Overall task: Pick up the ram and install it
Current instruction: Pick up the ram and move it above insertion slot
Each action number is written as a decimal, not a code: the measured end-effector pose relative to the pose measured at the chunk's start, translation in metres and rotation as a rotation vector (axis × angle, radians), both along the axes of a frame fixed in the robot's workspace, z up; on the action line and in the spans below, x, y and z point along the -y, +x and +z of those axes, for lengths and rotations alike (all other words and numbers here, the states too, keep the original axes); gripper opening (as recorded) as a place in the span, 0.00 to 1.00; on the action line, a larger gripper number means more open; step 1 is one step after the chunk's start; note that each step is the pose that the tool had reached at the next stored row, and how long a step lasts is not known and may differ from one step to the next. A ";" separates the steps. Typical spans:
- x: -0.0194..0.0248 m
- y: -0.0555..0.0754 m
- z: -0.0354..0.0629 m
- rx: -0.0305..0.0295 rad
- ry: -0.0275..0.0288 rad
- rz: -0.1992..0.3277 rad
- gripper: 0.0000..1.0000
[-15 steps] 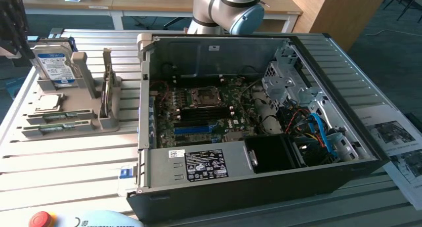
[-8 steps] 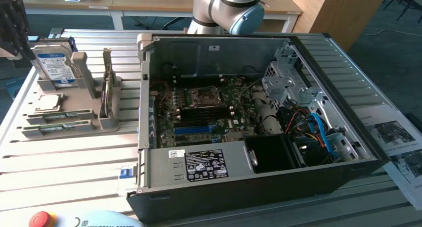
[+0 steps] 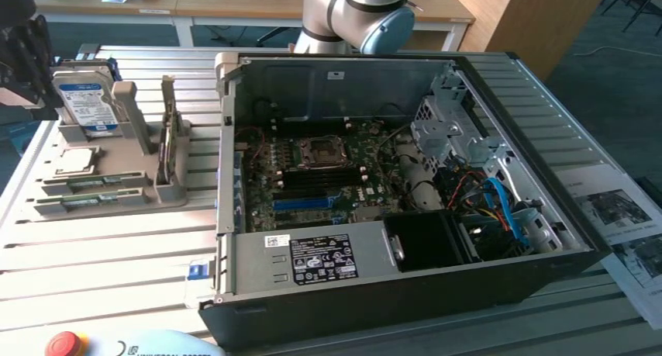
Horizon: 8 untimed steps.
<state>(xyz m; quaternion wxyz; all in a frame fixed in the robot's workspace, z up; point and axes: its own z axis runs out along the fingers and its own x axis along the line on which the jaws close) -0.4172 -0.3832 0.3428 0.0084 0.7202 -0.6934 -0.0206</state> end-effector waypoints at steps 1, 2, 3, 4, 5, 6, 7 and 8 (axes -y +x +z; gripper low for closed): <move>0.0000 0.000 -0.0011 0.0000 0.0000 0.000 0.30; 0.0000 0.000 -0.0021 0.0000 0.0000 0.000 0.30; 0.0000 0.000 -0.0031 -0.0001 0.0000 0.000 0.30; 0.0000 0.000 -0.0043 -0.0001 0.0000 0.000 0.30; 0.0000 0.000 -0.0054 0.0000 0.0000 0.000 0.30; 0.0000 0.000 -0.0066 0.0000 0.0000 0.000 0.30; 0.0000 0.000 -0.0078 0.0000 0.0000 0.000 0.30; 0.0000 0.000 -0.0089 -0.0001 -0.0001 0.000 0.30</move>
